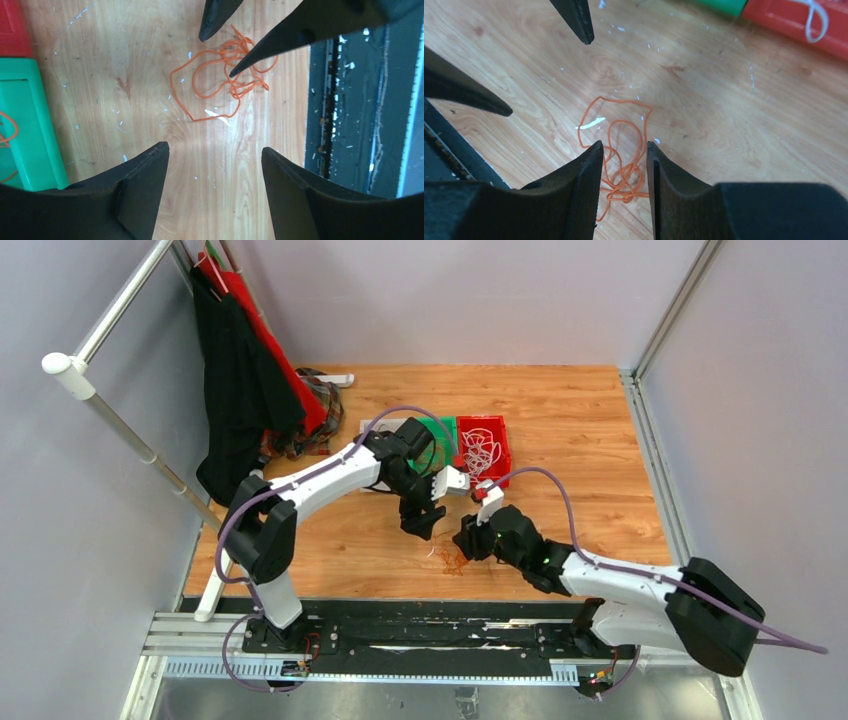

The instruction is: Untangle the cables

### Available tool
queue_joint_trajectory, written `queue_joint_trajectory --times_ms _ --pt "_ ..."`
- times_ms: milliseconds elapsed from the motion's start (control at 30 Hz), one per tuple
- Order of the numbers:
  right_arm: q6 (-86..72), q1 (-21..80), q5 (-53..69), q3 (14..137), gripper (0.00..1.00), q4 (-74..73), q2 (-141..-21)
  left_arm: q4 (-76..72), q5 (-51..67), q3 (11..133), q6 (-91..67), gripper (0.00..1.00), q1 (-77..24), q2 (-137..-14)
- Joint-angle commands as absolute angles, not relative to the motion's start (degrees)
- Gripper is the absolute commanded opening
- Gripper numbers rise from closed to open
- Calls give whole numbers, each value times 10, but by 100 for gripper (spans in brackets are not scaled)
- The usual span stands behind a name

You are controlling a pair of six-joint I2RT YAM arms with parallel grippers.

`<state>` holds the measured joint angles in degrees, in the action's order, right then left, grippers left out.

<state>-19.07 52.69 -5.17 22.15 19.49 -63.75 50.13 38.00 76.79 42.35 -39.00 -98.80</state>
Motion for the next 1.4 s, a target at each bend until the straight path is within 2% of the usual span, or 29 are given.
queue_joint_trajectory --times_ms 0,100,167,233,333,600,833,1367 --pt "-221 516 -48 216 37 243 -702 445 346 753 409 72 -412 -1003" --pt "-226 512 -32 219 31 277 -752 443 347 752 405 73 -411 -1007" --pt "-226 509 -23 222 21 295 -769 444 346 748 404 73 -411 -1001" --pt "-221 508 -10 220 10 310 -763 443 350 745 396 73 -411 -990" --pt "-210 507 10 212 2 322 -718 443 365 749 371 73 -404 -971" --pt "-191 508 107 221 1 274 -602 454 464 784 353 69 -374 -946" --pt "-190 507 95 229 1 226 -554 593 530 821 452 60 -374 -934" --pt "-248 506 124 255 1 235 -548 618 424 792 557 71 -395 -864"
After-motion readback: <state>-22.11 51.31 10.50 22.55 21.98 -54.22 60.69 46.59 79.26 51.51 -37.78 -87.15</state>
